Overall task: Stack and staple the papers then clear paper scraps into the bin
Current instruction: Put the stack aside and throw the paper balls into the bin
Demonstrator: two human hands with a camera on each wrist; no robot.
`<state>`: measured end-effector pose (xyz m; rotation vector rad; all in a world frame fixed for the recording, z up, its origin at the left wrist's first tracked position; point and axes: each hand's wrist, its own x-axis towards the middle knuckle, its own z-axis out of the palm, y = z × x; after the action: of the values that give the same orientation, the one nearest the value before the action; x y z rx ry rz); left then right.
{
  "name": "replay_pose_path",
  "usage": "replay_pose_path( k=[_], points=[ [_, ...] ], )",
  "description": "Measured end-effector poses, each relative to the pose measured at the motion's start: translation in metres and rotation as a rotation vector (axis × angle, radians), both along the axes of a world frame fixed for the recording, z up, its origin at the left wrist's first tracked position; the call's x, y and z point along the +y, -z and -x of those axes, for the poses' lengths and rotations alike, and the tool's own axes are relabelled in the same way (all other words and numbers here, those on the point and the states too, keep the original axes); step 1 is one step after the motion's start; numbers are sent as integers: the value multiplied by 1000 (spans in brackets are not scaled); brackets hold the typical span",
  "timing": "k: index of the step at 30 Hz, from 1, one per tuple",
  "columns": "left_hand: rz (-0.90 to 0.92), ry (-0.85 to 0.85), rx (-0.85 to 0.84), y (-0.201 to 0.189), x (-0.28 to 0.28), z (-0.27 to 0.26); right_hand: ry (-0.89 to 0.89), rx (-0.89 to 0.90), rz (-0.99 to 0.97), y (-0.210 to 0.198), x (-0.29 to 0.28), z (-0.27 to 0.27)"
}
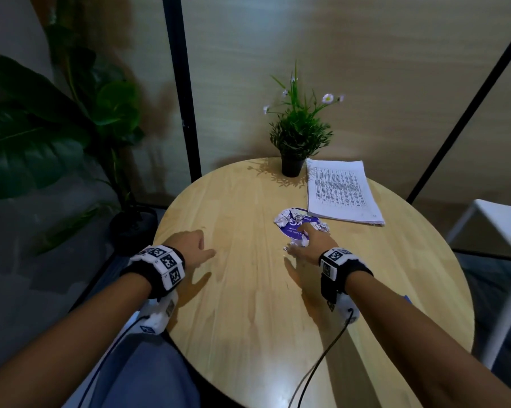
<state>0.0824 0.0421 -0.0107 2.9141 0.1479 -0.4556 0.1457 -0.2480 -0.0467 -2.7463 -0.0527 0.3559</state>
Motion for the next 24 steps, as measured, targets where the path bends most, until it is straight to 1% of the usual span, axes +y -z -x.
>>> replay_pose_path(
  k=[3, 6, 9, 12, 16, 18, 21, 24],
  points=[
    [-83, -38, -12, 3, 14, -9, -48, 43, 94, 6, 3, -7],
    [-105, -40, 64, 14, 24, -13, -64, 103, 88, 13, 5, -9],
    [-113, -26, 132, 27, 33, -16, -61, 81, 83, 20, 2, -9],
    [-127, 2, 147, 34, 37, -18, -42, 44, 68, 24, -4, -10],
    [-82, 0, 92, 44, 33, -31, 155, -13, -131, 20, -20, -10],
    [-78, -4, 71, 51, 28, -42, 205, -30, -187, 17, -31, -15],
    [-59, 46, 47, 51, 8, -55, 236, -67, -181, 14, -48, -28],
    [-45, 78, -8, 46, -20, -68, 176, -91, -87, 13, -60, -40]
  ],
)
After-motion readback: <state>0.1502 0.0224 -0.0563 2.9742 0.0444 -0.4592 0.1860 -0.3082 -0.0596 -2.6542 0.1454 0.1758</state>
